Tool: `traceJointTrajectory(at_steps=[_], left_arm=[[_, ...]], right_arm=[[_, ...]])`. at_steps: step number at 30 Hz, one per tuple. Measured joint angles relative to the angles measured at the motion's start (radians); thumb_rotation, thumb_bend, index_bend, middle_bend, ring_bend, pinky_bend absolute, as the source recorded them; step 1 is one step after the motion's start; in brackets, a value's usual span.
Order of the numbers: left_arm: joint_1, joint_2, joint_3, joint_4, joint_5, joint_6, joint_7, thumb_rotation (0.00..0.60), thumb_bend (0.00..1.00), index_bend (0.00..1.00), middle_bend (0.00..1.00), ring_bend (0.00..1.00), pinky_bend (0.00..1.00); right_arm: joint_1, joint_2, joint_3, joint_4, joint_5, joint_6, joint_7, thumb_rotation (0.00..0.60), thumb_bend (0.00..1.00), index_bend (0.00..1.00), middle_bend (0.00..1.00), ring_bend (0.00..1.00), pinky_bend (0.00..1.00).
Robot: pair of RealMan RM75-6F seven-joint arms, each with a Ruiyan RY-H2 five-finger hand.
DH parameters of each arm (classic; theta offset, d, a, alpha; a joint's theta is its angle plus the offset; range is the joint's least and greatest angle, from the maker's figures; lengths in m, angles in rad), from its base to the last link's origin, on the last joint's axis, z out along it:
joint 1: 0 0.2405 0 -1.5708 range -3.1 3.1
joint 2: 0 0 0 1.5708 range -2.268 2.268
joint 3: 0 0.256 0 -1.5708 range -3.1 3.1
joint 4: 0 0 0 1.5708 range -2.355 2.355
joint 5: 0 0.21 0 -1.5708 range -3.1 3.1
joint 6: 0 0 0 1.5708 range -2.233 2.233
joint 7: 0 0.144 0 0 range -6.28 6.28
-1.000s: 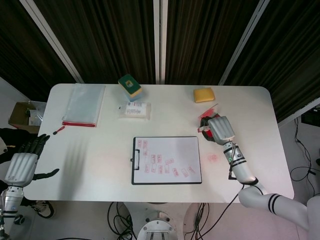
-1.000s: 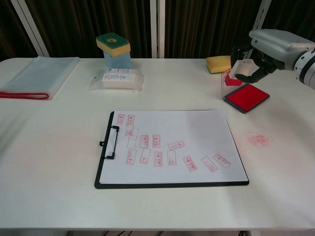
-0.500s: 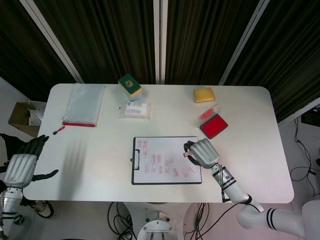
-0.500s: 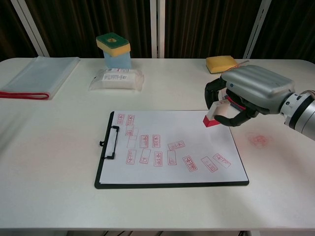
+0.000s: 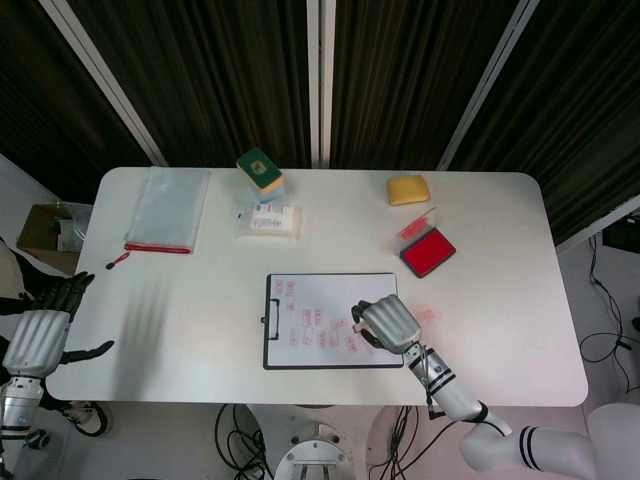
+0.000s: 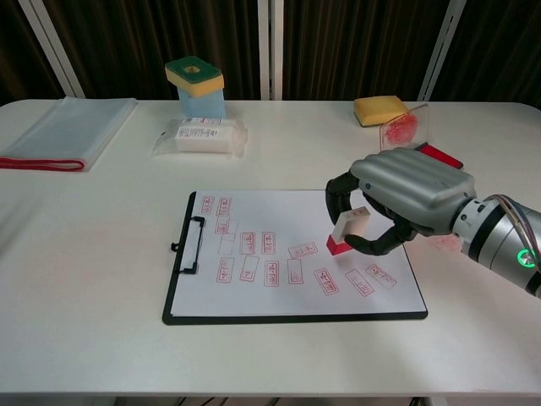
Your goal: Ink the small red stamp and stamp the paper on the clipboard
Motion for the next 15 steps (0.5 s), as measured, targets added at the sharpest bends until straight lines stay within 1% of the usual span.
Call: traceJointTrajectory(at_steps=[10,15], left_arm=[[0.004,-0.005,0.000,0.024,-0.001,0.003,-0.027,0.433,0.09,0.05,0.06,0.10,0.18],[0.008,-0.008,0.001,0.039,-0.001,0.007,-0.043,0.434,0.09,0.05,0.06,0.10,0.18]], right_arm=[[-0.010,-0.071,0.004,0.009,0.020,0.010,-0.104,0.600,0.36,0.71,0.62,0.81,0.93],[-0.016,-0.097,0.011,0.032,0.036,0.009,-0.120,0.600,0.36,0.71,0.62,0.81,0.93]])
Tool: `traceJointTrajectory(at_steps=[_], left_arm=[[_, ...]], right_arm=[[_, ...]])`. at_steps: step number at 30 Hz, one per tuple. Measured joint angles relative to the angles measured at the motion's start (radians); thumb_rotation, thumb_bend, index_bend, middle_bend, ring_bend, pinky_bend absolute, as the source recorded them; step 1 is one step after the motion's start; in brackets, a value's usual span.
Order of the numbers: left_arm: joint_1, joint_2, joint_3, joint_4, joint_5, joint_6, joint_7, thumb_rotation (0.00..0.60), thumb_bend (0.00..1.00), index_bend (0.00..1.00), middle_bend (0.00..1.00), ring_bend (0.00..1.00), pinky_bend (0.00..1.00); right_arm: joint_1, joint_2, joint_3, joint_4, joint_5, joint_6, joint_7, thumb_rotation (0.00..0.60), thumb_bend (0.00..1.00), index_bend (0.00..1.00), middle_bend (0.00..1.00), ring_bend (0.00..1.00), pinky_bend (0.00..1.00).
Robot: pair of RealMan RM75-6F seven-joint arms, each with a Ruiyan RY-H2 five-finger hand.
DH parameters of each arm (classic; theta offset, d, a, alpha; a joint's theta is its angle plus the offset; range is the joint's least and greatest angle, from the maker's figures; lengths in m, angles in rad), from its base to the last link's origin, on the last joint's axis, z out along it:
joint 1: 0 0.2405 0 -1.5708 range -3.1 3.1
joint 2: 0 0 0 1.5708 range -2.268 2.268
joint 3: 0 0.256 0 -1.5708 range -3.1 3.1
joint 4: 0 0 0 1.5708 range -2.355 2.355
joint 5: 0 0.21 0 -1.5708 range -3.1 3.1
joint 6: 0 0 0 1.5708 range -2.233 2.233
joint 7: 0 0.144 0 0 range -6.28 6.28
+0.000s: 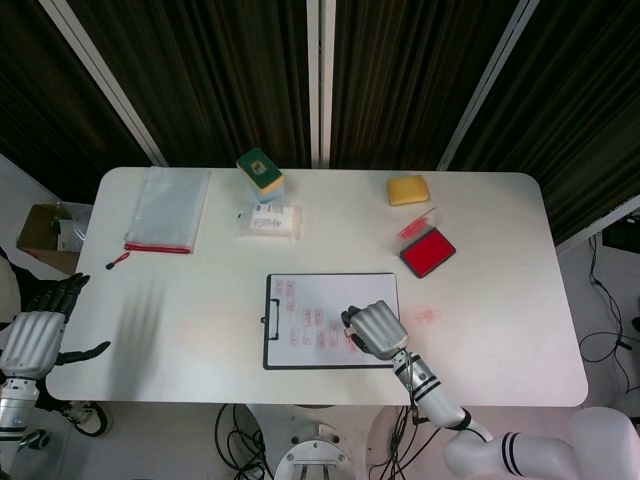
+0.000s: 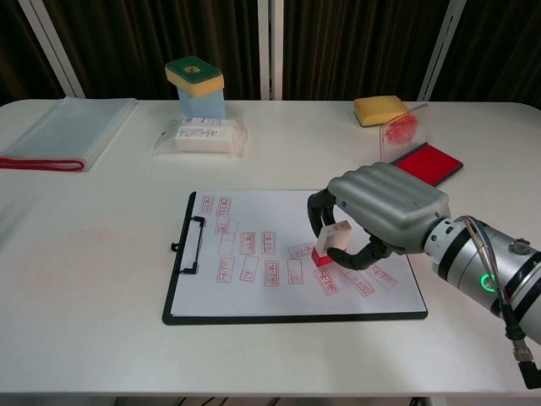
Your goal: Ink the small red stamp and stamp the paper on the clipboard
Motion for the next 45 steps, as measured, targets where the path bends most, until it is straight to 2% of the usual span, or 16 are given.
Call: traceJointTrajectory(at_steps=[17,45], left_arm=[[0.002,-0.001,-0.002,0.013,-0.003,-0.001,-0.016,0.430,0.09,0.05,0.06,0.10,0.18],[0.003,-0.010,-0.001,0.035,0.003,0.001,-0.038,0.431,0.09,0.06,0.06,0.10,0.18]], right_arm=[[0.004,-0.022,0.019,0.019,0.028,-0.021,-0.012,0.600,0.36,0.71,0.62,0.81,0.93],[-0.001,-0.049,0.008,0.052,0.042,-0.034,-0.035,0.600,0.36,0.72,0.62,0.81,0.93]])
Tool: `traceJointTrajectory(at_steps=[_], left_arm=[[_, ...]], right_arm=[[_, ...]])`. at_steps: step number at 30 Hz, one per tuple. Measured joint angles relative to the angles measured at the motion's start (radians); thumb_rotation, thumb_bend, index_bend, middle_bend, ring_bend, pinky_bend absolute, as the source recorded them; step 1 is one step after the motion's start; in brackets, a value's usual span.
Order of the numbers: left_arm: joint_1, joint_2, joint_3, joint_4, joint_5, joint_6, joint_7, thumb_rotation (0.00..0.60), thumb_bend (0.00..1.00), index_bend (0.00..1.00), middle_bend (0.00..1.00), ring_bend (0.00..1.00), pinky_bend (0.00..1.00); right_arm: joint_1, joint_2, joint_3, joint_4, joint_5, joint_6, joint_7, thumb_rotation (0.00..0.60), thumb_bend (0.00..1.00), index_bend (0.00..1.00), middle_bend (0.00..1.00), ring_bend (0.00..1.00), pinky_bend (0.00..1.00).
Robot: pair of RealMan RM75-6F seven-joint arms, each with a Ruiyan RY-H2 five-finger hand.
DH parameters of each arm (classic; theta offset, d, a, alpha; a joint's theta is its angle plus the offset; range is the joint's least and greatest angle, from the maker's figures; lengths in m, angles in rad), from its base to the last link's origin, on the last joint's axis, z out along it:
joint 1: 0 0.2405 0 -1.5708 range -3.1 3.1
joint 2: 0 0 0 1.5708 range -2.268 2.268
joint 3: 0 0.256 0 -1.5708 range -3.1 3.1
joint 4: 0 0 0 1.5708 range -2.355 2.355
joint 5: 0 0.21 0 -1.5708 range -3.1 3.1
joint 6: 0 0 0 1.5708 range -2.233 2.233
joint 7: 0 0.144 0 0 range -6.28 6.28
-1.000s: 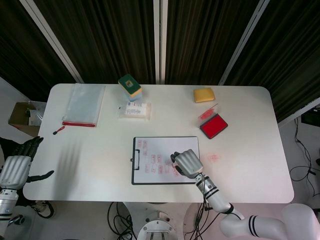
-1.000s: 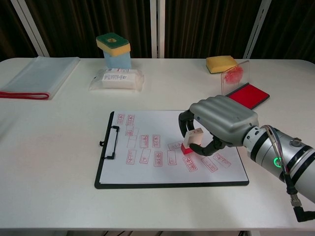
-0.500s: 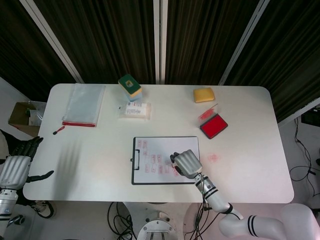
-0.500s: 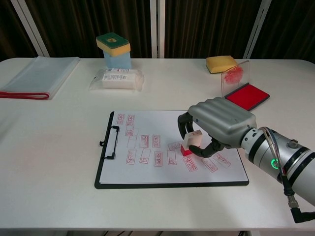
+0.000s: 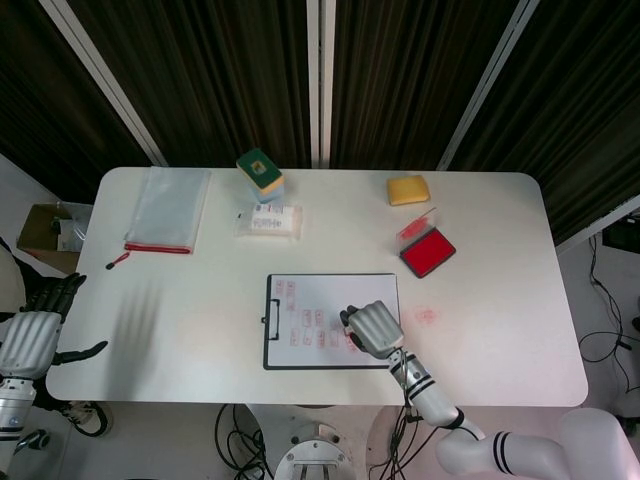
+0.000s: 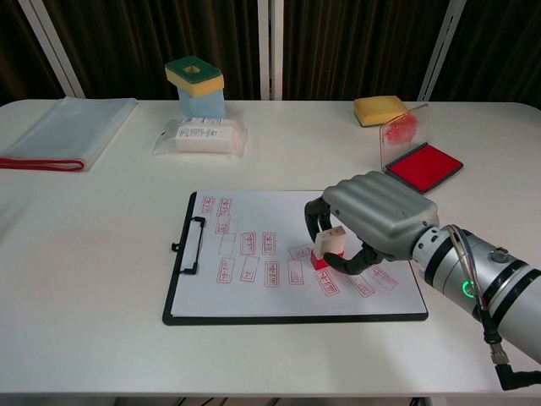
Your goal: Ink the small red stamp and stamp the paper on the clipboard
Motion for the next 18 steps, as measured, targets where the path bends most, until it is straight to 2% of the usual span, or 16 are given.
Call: traceJointTrajectory(at_steps=[18], left_arm=[[0.002,-0.001,0.000,0.007,0.000,0.002,-0.006,0.433,0.09,0.06,0.06,0.10,0.18]], right_arm=[[-0.008,-0.014,0.000,0.024,0.003,0.000,0.010,0.600,0.36,0.73,0.62,0.82,0.93]])
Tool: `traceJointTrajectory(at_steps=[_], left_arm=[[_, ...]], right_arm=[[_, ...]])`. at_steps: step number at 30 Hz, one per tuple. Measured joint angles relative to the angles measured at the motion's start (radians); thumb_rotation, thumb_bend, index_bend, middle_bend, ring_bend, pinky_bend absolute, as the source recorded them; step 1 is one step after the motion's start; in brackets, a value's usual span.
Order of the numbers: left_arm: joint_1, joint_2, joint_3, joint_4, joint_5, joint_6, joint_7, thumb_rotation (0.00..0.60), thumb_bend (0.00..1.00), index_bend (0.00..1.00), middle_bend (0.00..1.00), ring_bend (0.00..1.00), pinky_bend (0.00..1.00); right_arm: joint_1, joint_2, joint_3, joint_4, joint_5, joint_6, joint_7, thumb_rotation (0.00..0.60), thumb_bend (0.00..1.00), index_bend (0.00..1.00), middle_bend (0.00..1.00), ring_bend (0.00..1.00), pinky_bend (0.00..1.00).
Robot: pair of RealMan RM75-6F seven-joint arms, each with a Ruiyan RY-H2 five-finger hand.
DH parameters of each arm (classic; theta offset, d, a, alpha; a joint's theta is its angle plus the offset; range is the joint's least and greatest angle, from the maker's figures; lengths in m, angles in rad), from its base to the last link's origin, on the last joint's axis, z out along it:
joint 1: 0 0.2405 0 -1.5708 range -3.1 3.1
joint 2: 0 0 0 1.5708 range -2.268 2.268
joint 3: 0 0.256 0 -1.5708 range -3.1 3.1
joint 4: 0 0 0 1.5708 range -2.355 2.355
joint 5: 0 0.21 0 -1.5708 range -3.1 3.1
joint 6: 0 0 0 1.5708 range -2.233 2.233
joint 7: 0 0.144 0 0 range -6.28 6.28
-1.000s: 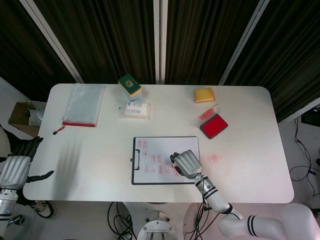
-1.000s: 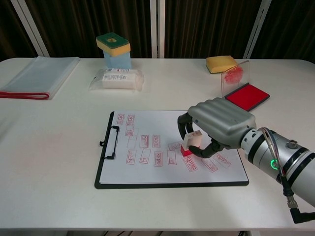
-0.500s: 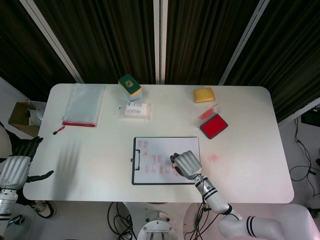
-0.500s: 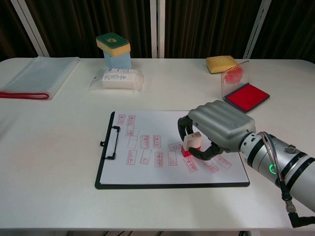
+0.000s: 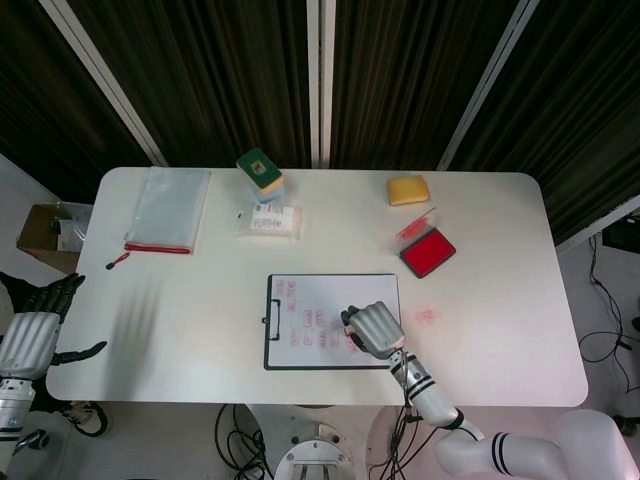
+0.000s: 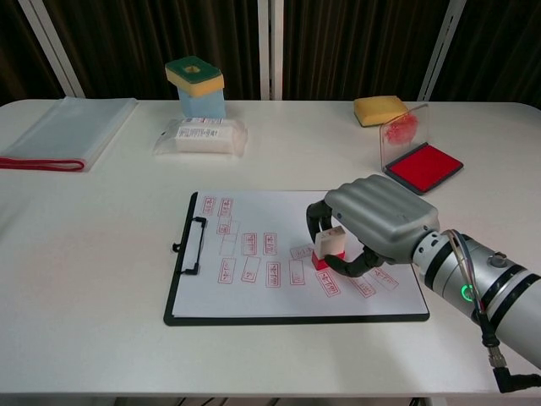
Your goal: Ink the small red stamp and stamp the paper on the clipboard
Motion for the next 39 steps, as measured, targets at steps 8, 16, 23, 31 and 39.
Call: traceJointTrajectory(at_steps=[8,16,23,31,39], left_arm=[[-0.001,0.005,-0.001,-0.010,0.001,0.001,0.007,0.432,0.09,0.06,0.06,0.10,0.18],[-0.001,0.011,-0.001,-0.026,0.004,0.004,0.021,0.434,0.09,0.06,0.06,0.10,0.18],[-0.005,0.011,-0.001,-0.040,0.007,0.001,0.036,0.432,0.09,0.06,0.06,0.10,0.18],[-0.007,0.017,-0.001,-0.063,0.008,-0.002,0.058,0.432,0.09,0.06,0.06,0.10,0.18],[-0.015,0.012,0.001,-0.072,0.011,-0.013,0.074,0.431,0.09,0.06,0.06,0.10,0.18]], right_arm=[[0.002,0.017,0.020,-0.037,-0.023,0.030,0.029,0.600,0.36,0.73,0.62,0.82,0.93],[-0.006,0.089,0.055,-0.151,-0.051,0.093,0.065,0.600,0.36,0.73,0.62,0.82,0.93],[-0.031,0.188,0.076,-0.221,-0.039,0.127,0.097,0.600,0.36,0.73,0.63,0.82,0.93],[-0.051,0.249,0.082,-0.191,0.005,0.117,0.151,0.600,0.36,0.73,0.63,0.82,0.93],[-0.084,0.323,0.036,-0.122,0.016,0.084,0.213,0.600,0.36,0.73,0.63,0.82,0.93]])
